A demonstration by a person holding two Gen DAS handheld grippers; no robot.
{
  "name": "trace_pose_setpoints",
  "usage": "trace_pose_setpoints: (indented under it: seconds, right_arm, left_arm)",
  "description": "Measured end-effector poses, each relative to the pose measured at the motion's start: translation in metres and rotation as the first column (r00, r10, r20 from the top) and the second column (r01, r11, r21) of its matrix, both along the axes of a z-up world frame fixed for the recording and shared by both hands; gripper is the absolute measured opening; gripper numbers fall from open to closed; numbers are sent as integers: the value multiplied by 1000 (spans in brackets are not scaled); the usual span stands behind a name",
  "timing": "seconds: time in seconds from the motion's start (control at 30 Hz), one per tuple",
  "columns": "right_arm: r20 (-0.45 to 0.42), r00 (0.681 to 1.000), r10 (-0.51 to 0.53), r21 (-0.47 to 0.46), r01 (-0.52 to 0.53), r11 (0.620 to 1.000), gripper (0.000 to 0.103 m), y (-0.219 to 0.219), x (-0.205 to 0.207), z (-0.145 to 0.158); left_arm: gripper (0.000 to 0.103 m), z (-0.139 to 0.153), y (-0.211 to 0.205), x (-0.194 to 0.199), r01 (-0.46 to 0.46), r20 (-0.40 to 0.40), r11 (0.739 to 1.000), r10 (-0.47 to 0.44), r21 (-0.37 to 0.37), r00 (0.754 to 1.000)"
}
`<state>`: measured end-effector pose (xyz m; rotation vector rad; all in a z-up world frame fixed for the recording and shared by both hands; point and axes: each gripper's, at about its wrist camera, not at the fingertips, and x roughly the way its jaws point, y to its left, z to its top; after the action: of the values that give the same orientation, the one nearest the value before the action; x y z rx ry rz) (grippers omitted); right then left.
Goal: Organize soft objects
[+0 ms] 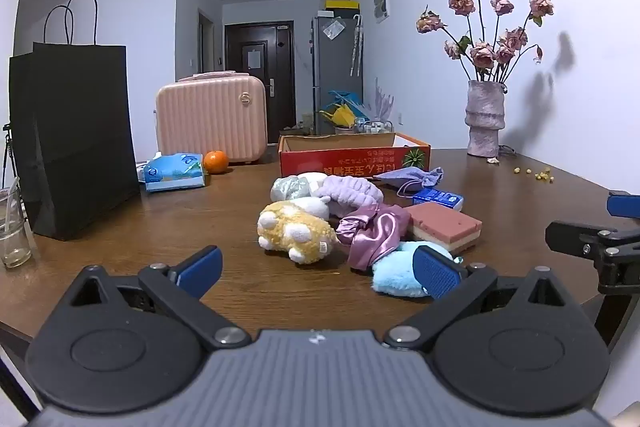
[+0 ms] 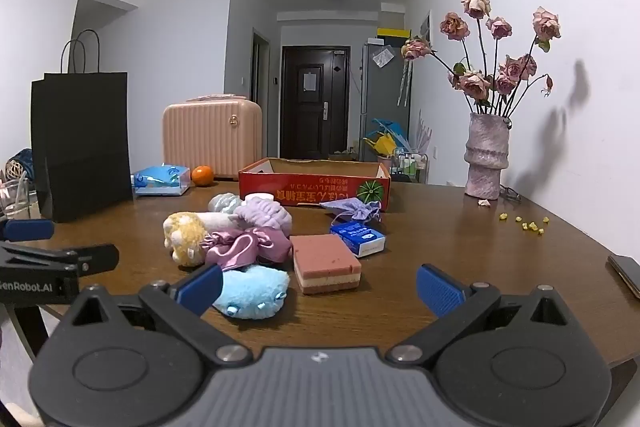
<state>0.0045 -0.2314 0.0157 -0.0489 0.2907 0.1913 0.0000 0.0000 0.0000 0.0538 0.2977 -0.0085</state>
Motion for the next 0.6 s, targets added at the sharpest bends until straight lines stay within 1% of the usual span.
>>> trace_pose_setpoints:
  seconds: [0.1,0.13,0.3,0.37,0.6]
  right_arm:
    - [3,1000,0,-7,0,1000,103,1,0,0]
    - [3,1000,0,-6,0,1000,103,1,1,0]
    - [5,1000,-2,5,2,1000,103,0,1,0]
    - [5,1000,-3,4,3,1000,103,0,1,0]
    - [3,1000,-3,3,3,1000,103,1,1,-1]
  left_arm:
    - [103,0,0,-1,7,-3,1000,-7,-11,1000]
    - [103,1,3,0,-4,-8,999,3,-42,1000]
    - [103,2,4,-2,18,-5,999,-18,-41,1000]
    - [103,0,1,-2,18,-5,1000,-18,-26,1000]
    - [103,1,3,0,18,-13,1000,-18,-25,1000]
